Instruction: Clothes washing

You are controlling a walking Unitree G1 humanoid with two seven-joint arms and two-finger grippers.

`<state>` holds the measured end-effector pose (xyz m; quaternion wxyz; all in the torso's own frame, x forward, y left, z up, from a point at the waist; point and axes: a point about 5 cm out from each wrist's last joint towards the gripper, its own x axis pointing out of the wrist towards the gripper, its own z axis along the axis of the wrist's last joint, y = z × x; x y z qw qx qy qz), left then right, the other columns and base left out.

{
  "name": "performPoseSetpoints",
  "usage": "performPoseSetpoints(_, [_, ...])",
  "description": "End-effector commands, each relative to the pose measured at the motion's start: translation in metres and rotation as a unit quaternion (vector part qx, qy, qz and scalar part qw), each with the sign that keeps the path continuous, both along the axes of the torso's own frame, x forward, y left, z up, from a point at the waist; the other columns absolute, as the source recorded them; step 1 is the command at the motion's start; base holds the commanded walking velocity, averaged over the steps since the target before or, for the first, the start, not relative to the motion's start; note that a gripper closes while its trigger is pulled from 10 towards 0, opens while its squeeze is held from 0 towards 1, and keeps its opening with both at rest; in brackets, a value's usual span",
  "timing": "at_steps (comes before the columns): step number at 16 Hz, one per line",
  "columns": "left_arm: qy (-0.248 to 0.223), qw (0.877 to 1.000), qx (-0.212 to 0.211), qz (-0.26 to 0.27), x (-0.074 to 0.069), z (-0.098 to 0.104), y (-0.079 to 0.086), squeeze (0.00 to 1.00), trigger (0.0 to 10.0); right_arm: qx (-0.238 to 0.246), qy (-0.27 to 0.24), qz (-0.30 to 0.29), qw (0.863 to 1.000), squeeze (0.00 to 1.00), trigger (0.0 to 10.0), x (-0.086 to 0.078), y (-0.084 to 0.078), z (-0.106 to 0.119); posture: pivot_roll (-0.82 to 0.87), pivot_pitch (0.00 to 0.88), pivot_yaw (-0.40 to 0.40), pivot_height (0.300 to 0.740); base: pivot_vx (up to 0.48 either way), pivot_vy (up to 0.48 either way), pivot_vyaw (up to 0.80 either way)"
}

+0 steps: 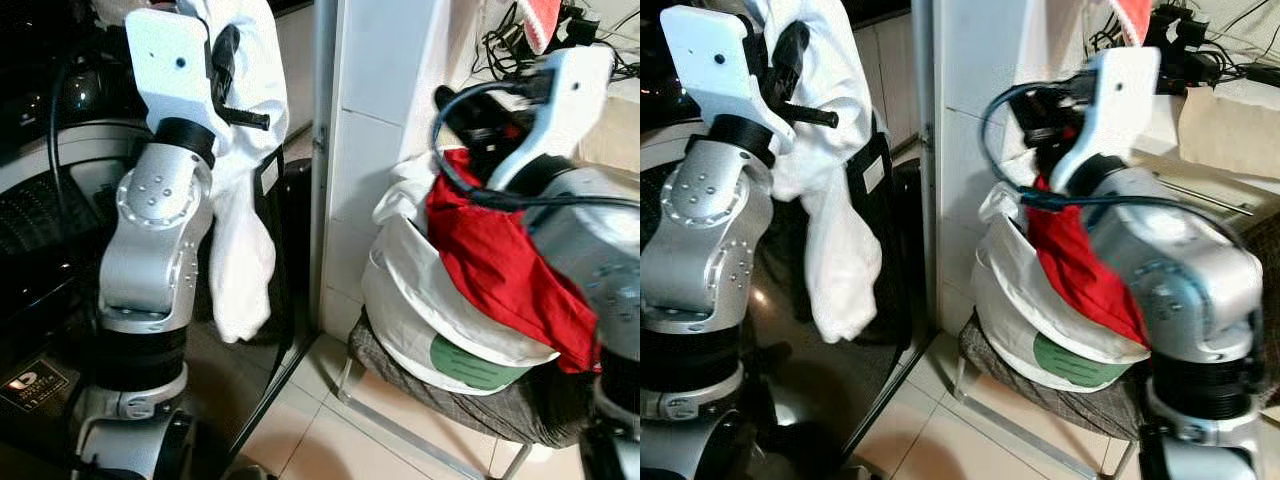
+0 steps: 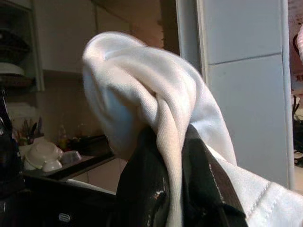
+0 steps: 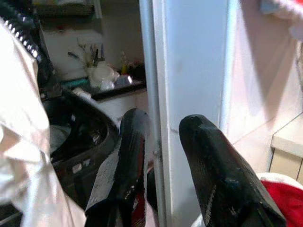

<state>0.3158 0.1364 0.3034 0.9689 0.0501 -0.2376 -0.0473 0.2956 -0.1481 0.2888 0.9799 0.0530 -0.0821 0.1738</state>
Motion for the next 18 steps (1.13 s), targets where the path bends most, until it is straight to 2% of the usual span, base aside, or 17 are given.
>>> performPoseSetpoints(1, [0.008,1.000,0.005,-0.006,-0.003,-0.002,-0.003,0.00,10.0,-0.004,-0.017,-0.016,1.000,0.00,10.0,-0.002,-0.002,0.002,-0.01,0.000,0.015,0.740,0.000,0.000,0.00])
performPoseSetpoints(3, [0.019,0.999,0.023,-0.015,-0.003,-0.011,-0.008,0.00,10.0,0.004,-0.009,-0.017,1.000,0.00,10.0,-0.003,0.001,-0.006,-0.01,0.000,0.016,0.740,0.000,0.000,0.00])
performPoseSetpoints(5, [0.018,0.999,0.033,-0.023,-0.001,-0.011,-0.013,0.00,10.0,-0.002,-0.009,-0.013,1.000,0.00,10.0,-0.005,0.006,-0.011,-0.02,0.000,0.022,0.740,0.000,0.000,0.00])
performPoseSetpoints(8, [0.002,0.998,0.038,-0.041,0.005,0.000,-0.019,0.00,10.0,0.007,-0.016,-0.013,1.000,0.00,10.0,-0.006,0.008,-0.011,-0.02,0.000,0.033,0.740,0.186,0.000,0.74])
performPoseSetpoints(11, [-0.018,0.997,0.050,-0.062,0.017,0.016,-0.026,0.00,10.0,0.016,-0.019,-0.024,0.999,0.00,10.0,-0.006,0.004,-0.011,-0.02,0.000,0.039,0.740,0.351,0.000,0.80])
performPoseSetpoints(15, [-0.048,0.994,0.067,-0.066,0.033,0.039,-0.026,0.00,10.0,0.018,-0.025,-0.033,0.999,0.00,10.0,-0.006,0.002,-0.009,-0.02,0.000,0.044,0.740,0.361,0.000,0.80])
performPoseSetpoints(17, [-0.102,0.992,0.075,0.000,0.049,0.079,-0.003,0.00,10.0,0.041,-0.023,-0.028,0.999,0.00,10.0,-0.005,0.003,-0.009,-0.02,0.000,0.033,0.740,0.180,0.000,0.00])
performPoseSetpoints(18, [-0.131,0.984,0.102,0.067,0.055,0.105,0.014,0.00,10.0,0.037,-0.025,-0.021,0.999,0.00,10.0,-0.006,0.004,-0.009,-0.02,0.000,0.032,0.740,0.000,0.000,0.00])
